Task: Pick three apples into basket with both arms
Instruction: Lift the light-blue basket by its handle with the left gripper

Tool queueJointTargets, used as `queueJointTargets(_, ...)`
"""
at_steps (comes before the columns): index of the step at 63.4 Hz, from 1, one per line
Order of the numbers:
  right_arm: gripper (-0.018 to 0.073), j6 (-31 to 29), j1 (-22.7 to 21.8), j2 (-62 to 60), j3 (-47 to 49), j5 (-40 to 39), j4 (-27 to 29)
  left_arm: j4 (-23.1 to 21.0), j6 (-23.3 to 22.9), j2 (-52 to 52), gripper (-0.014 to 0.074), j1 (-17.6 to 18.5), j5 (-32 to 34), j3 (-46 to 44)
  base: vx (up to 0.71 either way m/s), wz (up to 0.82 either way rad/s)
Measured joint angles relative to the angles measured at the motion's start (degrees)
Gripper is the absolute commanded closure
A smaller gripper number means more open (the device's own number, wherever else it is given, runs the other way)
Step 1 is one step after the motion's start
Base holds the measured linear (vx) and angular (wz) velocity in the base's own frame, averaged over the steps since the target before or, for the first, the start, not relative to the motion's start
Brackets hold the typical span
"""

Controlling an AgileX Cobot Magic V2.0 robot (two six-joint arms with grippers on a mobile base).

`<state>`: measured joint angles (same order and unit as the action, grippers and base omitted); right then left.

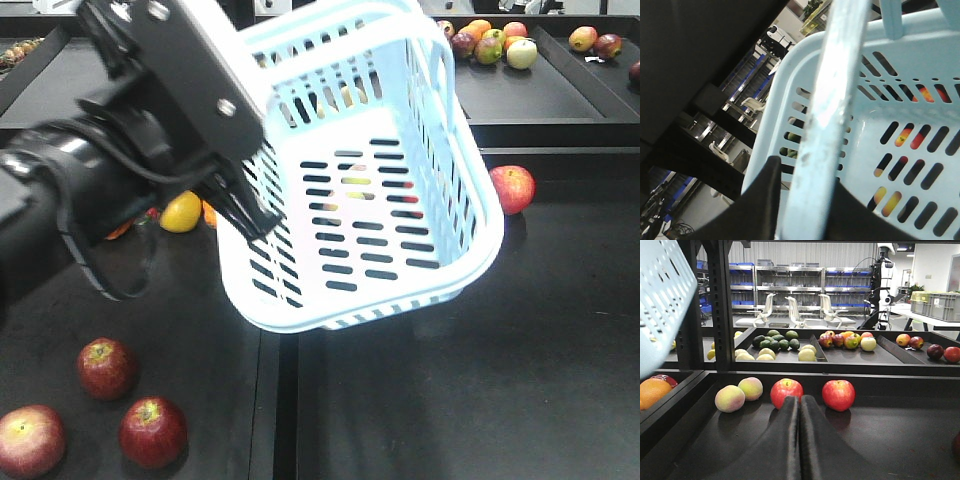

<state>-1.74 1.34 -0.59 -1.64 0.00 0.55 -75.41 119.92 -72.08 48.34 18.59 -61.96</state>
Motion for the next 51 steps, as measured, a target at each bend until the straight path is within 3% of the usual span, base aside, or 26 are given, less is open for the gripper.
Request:
queueJointTargets(14, 0.0568, 0.00, 0.00, 0.00, 0.00, 0.00, 0.00, -1.20, 0.04, 2.25, 0.0604, -0.81, 2.78, 4.76, 0.00, 0.00)
queueJointTargets(51, 0.0568, 0.00, 0.00, 0.00, 0.00, 0.00, 0.00, -6.35, 0.14, 17.85, 0.0604, -11.58, 2.18, 18.80, 0.00, 0.00)
